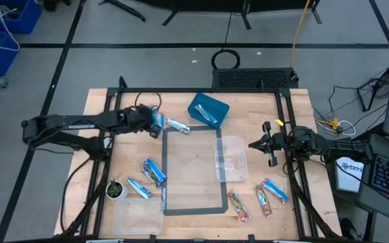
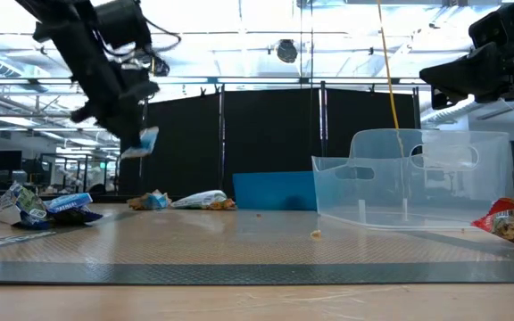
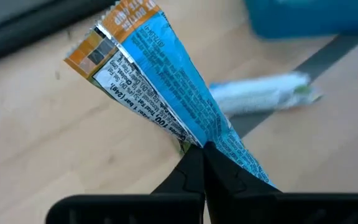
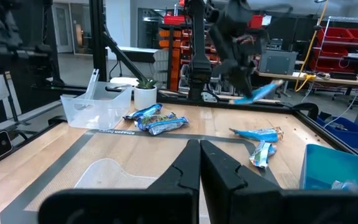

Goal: Pick and place Granola Bars by type
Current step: Put the orange granola bar into the blue bin

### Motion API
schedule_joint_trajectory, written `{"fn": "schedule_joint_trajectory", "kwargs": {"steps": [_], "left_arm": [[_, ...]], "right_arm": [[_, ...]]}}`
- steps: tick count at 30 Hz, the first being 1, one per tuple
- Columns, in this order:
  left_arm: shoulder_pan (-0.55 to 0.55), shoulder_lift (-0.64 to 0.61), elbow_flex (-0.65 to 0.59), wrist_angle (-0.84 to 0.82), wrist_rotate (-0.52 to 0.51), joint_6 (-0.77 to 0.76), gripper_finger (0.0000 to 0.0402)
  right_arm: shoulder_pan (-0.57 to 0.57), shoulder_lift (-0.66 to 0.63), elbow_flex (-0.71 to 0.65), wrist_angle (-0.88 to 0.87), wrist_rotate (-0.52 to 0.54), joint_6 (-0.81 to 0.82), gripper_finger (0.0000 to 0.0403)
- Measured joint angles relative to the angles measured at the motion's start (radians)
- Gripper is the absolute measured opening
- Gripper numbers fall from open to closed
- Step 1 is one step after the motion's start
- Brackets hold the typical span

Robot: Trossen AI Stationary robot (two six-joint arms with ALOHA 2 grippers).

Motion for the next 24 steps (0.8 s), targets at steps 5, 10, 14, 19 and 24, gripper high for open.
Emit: {"fn": "schedule_joint_trajectory", "kwargs": {"steps": [5, 10, 14, 19, 24], "left_arm": [[-0.047, -0.066, 0.001, 0.090, -0.152, 0.119, 0.0001], [-0.086, -0.089, 0.002, 0.221, -0.194, 0.257, 0.0001], [-0.120, -0.087, 0.002, 0.323, -0.189, 0.387, 0.0000], [-0.162, -0.086, 0.002, 0.435, -0.091, 0.544, 0.0000], [-0.199, -0.085, 0.002, 0.547, 0.178, 0.705, 0.0000]], "right_arm": [[0.000, 0.000, 0.000, 0.000, 0.000, 0.000, 0.0004], [0.000, 0.000, 0.000, 0.000, 0.000, 0.000, 0.0004], [0.000, 0.000, 0.000, 0.000, 0.000, 0.000, 0.0004], [0.000, 0.000, 0.000, 0.000, 0.000, 0.000, 0.0004], [0.000, 0.000, 0.000, 0.000, 0.000, 0.000, 0.0004]]}}
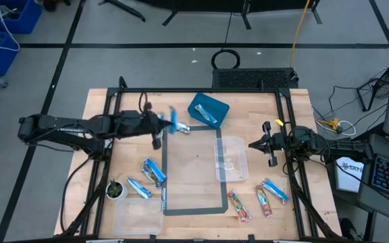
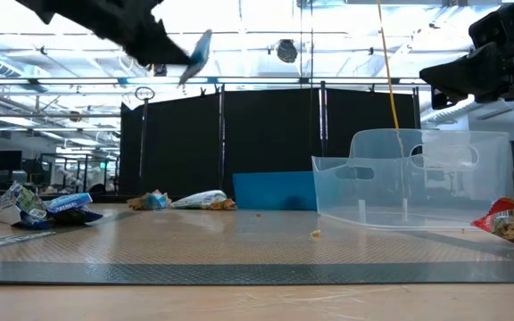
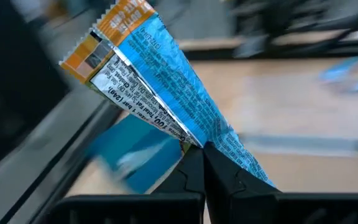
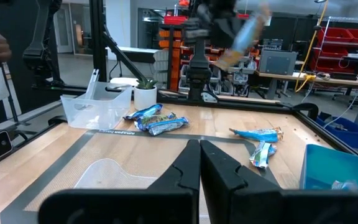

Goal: Pick and place Granola Bars by type
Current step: Put the orange granola bar into the blue bin

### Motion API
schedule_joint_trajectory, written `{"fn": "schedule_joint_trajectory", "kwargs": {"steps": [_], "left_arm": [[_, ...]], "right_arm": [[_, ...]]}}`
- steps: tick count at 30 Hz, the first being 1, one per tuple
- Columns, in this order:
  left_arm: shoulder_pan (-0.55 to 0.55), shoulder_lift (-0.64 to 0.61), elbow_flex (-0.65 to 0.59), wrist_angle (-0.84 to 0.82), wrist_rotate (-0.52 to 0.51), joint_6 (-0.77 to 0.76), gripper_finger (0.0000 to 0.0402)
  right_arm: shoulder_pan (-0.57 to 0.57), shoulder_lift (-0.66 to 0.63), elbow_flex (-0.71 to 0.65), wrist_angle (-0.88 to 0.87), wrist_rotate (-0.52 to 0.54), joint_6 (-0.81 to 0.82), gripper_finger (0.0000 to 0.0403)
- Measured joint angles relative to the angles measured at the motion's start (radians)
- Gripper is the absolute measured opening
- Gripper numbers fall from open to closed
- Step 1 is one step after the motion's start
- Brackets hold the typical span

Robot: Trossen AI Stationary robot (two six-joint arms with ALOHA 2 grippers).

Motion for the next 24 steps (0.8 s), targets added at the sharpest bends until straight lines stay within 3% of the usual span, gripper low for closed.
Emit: {"fn": "schedule_joint_trajectory", "kwargs": {"steps": [6, 10, 17, 24], "left_arm": [[-0.020, 0.000, 0.000, 0.137, 0.328, 0.108, 0.0000], [-0.020, 0.000, 0.000, 0.218, 0.483, 0.139, 0.0000], [0.011, 0.001, -0.039, 0.440, 0.549, 0.177, 0.0000], [0.143, 0.089, -0.039, 0.606, 0.590, 0.108, 0.0000]], "right_arm": [[0.000, 0.000, 0.000, 0.000, 0.000, 0.000, 0.0004], [0.000, 0.000, 0.000, 0.000, 0.000, 0.000, 0.0004], [0.000, 0.000, 0.000, 0.000, 0.000, 0.000, 0.0004], [0.000, 0.000, 0.000, 0.000, 0.000, 0.000, 0.0004]]}}
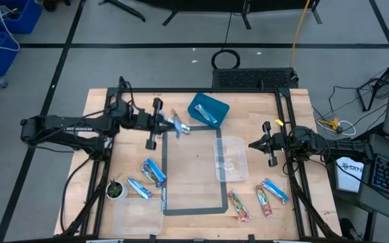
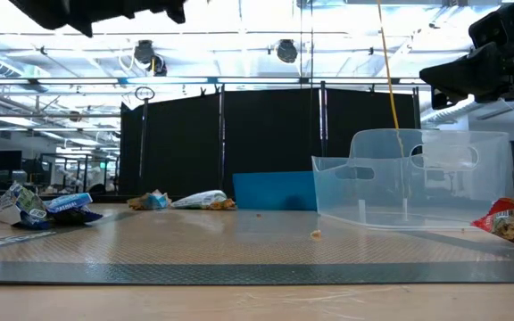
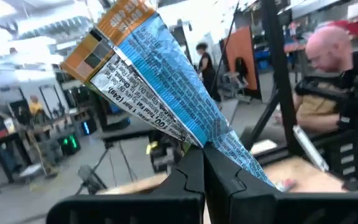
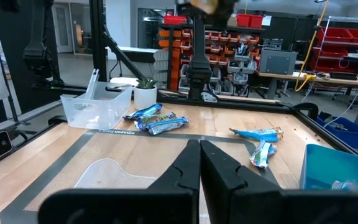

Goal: Pick and place Granola Bars by type
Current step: Put the orange granola bar into the blue bin

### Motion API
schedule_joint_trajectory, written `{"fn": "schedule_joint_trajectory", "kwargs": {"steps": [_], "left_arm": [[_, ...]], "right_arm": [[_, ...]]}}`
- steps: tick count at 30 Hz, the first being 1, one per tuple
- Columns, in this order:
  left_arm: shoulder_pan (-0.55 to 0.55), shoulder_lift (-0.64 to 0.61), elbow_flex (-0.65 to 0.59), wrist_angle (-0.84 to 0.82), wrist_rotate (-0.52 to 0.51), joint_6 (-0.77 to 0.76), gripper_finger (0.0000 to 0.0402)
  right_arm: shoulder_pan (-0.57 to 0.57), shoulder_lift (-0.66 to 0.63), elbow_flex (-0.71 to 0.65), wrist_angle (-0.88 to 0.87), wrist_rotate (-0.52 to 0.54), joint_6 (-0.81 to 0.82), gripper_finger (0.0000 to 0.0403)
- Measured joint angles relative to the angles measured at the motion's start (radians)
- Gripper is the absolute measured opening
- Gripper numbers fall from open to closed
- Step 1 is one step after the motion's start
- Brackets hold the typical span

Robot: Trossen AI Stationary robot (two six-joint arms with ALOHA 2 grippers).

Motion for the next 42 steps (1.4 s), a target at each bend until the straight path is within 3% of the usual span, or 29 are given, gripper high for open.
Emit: {"fn": "schedule_joint_trajectory", "kwargs": {"steps": [16, 22, 26, 32, 40, 42], "left_arm": [[0.350, 0.361, -0.001, 0.393, 0.261, -0.293, 0.0000], [0.371, 0.494, 0.001, 0.500, 0.254, -0.380, 0.0000], [0.378, 0.576, 0.053, 0.485, 0.183, -0.465, 0.0000], [0.372, 0.685, 0.246, 0.170, 0.126, -0.505, 0.0000], [0.366, 0.754, 0.642, -0.693, -0.194, -0.417, 0.0000], [0.356, 0.773, 0.718, -0.817, -0.296, -0.400, 0.0000]], "right_arm": [[0.000, 0.000, 0.000, 0.000, 0.000, 0.000, 0.0004], [0.000, 0.000, 0.000, 0.000, 0.000, 0.000, 0.0004], [0.000, 0.000, 0.000, 0.000, 0.000, 0.000, 0.0004], [0.000, 0.000, 0.000, 0.000, 0.000, 0.000, 0.0004], [0.000, 0.000, 0.000, 0.000, 0.000, 0.000, 0.0004], [0.000, 0.000, 0.000, 0.000, 0.000, 0.000, 0.0004]]}}
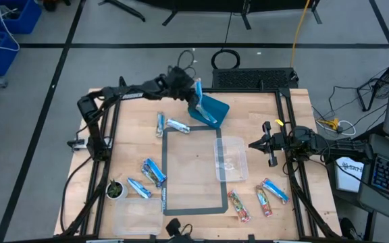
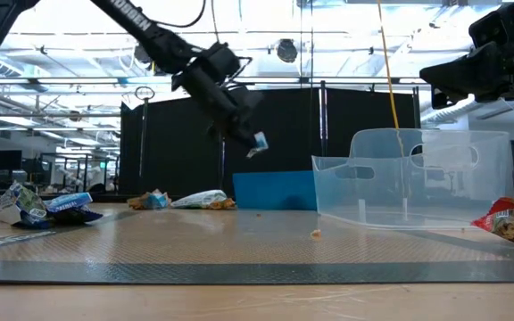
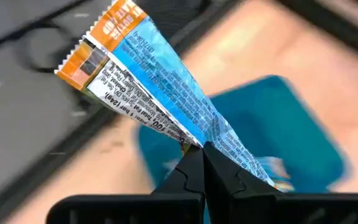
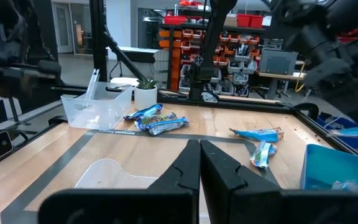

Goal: Pick and place Granola Bars by type
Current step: Put the orange granola bar into the blue bin

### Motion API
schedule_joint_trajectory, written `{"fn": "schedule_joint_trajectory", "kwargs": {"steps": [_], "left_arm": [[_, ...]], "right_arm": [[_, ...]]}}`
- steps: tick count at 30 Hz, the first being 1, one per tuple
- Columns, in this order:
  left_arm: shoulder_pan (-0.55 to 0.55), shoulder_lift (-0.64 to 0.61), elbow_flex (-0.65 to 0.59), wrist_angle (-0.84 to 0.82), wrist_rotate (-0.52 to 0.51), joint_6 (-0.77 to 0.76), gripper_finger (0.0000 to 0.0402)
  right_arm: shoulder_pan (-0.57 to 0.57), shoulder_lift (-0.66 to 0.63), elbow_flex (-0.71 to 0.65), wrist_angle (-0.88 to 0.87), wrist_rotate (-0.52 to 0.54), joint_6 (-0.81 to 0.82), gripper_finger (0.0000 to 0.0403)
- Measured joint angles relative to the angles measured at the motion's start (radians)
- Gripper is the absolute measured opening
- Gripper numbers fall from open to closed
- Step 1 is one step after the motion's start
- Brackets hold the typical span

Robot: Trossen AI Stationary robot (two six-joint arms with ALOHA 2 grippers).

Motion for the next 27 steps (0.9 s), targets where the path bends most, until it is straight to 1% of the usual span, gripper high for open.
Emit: {"fn": "schedule_joint_trajectory", "kwargs": {"steps": [1, 3, 6, 7, 9, 11, 13, 20, 27], "left_arm": [[-0.003, 0.006, 0.026, -0.041, -0.025, 0.003, 0.0000], [-0.008, 0.019, 0.057, -0.084, -0.024, 0.004, 0.0000], [-0.022, 0.034, 0.075, -0.069, 0.039, 0.005, 0.0000], [-0.029, 0.039, 0.075, -0.067, 0.046, 0.012, 0.0000], [-0.043, 0.049, 0.075, -0.071, 0.026, 0.026, 0.0000], [-0.059, 0.063, 0.074, -0.055, -0.019, 0.028, 0.0000], [-0.068, 0.075, 0.074, -0.059, -0.034, 0.028, 0.0000], [-0.086, 0.153, 0.073, -0.050, -0.042, 0.025, 0.0000], [-0.088, 0.166, 0.073, -0.081, -0.030, 0.029, 0.0000]], "right_arm": [[0.000, 0.000, 0.000, 0.000, 0.000, 0.000, 0.0004], [0.000, 0.000, 0.000, 0.000, 0.000, 0.000, 0.0004], [0.000, 0.000, 0.000, 0.000, 0.000, 0.000, 0.0004], [0.000, 0.000, 0.000, 0.000, 0.000, 0.000, 0.0004], [0.000, 0.000, 0.000, 0.000, 0.000, 0.000, 0.0004], [0.000, 0.000, 0.000, 0.000, 0.000, 0.000, 0.0004], [0.000, 0.000, 0.000, 0.002, 0.000, 0.000, 0.0004], [0.000, 0.001, 0.000, 0.001, 0.000, 0.000, 0.0004], [0.000, 0.001, 0.000, 0.000, 0.000, 0.000, 0.0004]]}}
